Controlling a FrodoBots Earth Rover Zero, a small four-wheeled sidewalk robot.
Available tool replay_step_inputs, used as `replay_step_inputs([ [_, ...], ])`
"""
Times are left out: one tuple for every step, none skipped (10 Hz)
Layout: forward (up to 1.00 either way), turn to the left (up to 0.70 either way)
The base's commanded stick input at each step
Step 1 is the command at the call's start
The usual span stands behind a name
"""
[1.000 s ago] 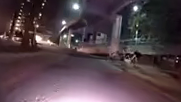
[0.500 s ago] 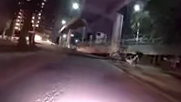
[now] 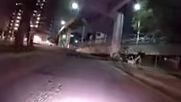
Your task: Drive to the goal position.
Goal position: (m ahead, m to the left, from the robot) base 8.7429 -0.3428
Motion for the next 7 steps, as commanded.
replay_step_inputs([
  [0.70, 0.00],
  [0.70, 0.00],
  [0.70, 0.00],
  [0.70, 0.00],
  [0.70, 0.00],
  [0.70, 0.00],
  [0.70, 0.00],
])
